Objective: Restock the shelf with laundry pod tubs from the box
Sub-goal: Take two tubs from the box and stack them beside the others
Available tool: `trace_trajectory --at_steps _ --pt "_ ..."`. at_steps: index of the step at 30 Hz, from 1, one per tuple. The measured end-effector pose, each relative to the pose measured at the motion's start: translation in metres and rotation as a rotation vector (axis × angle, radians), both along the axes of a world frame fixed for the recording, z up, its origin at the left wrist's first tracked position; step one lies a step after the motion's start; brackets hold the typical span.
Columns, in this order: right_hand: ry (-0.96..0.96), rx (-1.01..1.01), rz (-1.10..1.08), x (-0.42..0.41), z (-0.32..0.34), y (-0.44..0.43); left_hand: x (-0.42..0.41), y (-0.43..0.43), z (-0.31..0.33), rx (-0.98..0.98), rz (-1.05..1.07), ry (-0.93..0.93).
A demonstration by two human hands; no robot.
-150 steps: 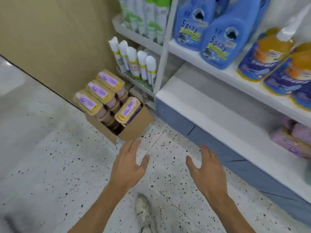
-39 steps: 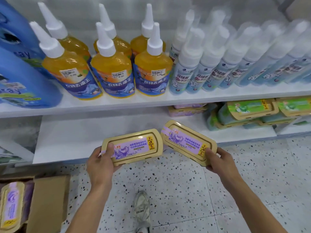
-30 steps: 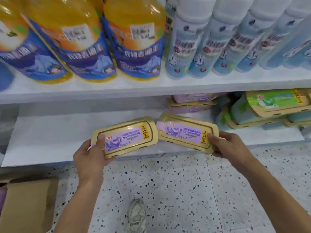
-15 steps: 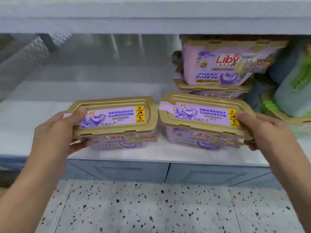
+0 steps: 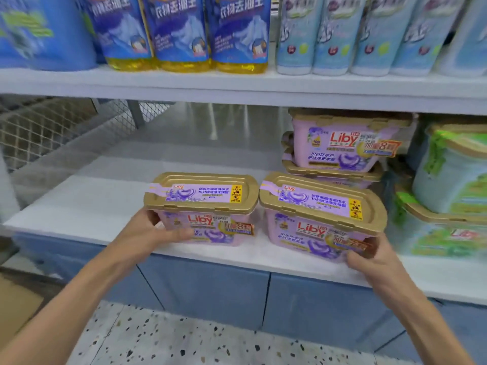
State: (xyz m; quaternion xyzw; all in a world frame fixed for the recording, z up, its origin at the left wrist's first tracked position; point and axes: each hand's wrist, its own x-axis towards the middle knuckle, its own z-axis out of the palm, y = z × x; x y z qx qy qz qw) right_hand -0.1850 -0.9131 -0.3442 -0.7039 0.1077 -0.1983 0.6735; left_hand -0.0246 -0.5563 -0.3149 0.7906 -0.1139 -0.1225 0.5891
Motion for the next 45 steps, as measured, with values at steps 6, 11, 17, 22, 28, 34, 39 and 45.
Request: trace_trajectory --at_steps 6,11,17,22,28,34,39,45 --pt "0.059 -0.113 -0.185 0.003 0.002 0.010 0.008 -0.005 -0.009 0.008 0.053 -0.055" --pt "0.054 -0.121 -0.231 -0.015 0.022 0.012 0.010 -0.007 -0.008 0.013 -0.012 -0.123" --pt "-0.051 -0.116 -0.305 -0.042 0.061 0.010 0.004 -0.030 -0.008 -0.016 -0.080 -0.122" --pt "-0.187 -0.114 -0.252 -0.044 0.099 0.011 -0.009 -0.053 -0.010 -0.055 -0.109 -0.106" --pt "-0.173 -0.079 -0.068 -0.018 0.122 0.023 -0.031 -0.089 -0.010 -0.072 -0.182 -0.092" --pt "-0.075 -0.095 0.017 -0.006 0.111 0.027 -0.056 -0.126 -0.020 -0.087 -0.193 -0.115" --pt "0.010 -0.178 0.016 -0.009 0.109 0.021 -0.063 -0.133 -0.021 -0.090 -0.144 -0.115" --pt "0.034 -0.333 -0.122 -0.027 0.089 0.028 -0.074 -0.139 -0.023 -0.086 -0.029 -0.125"
